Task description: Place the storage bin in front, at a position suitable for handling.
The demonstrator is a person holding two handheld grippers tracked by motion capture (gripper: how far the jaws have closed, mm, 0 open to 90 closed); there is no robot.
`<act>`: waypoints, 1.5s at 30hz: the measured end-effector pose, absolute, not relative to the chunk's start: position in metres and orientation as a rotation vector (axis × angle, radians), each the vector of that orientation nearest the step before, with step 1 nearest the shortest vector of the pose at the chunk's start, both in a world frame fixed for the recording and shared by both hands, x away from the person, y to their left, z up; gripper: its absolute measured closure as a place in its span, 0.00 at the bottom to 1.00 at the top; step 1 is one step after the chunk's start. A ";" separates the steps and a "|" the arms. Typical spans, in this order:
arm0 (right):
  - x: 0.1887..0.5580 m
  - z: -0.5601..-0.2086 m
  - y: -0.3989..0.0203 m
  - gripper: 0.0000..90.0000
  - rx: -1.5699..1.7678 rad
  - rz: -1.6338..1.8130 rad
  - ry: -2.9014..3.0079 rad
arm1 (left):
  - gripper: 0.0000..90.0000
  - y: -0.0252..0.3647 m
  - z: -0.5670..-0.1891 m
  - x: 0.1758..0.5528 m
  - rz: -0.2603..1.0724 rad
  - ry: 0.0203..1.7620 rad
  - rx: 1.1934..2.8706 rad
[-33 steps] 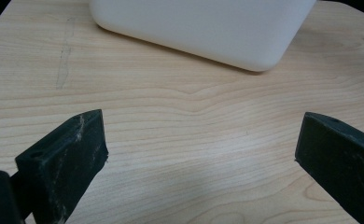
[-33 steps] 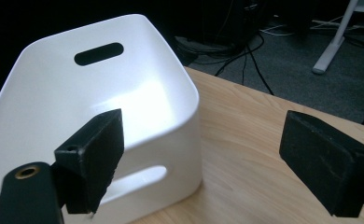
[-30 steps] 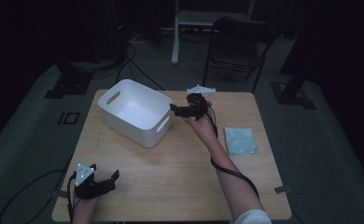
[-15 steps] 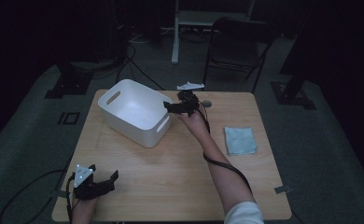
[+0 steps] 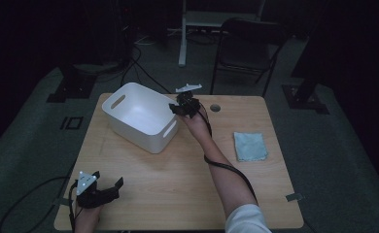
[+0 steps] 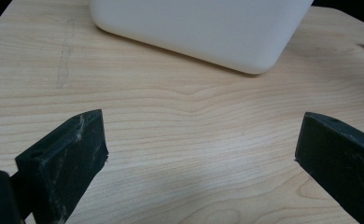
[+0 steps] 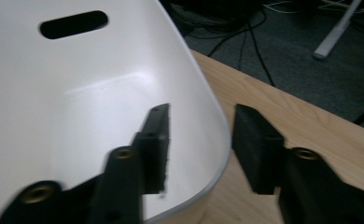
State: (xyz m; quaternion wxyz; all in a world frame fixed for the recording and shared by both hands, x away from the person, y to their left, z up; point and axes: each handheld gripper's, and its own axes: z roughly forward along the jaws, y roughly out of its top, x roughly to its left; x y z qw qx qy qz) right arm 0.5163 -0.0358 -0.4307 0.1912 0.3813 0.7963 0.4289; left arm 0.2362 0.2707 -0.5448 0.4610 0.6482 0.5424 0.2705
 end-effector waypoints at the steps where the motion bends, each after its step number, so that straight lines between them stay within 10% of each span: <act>1: 0.518 -0.431 -0.035 0.68 1.077 1.193 2.239 | 0.02 0.271 -0.545 0.236 0.664 1.336 1.594; 16: 0.533 -0.440 -0.029 0.89 1.136 1.124 2.295 | 0.02 0.271 -0.546 0.236 0.654 1.340 1.591; 45: 0.523 -0.438 -0.041 0.92 1.116 1.114 2.350 | 0.03 0.269 -0.546 0.236 0.659 1.345 1.589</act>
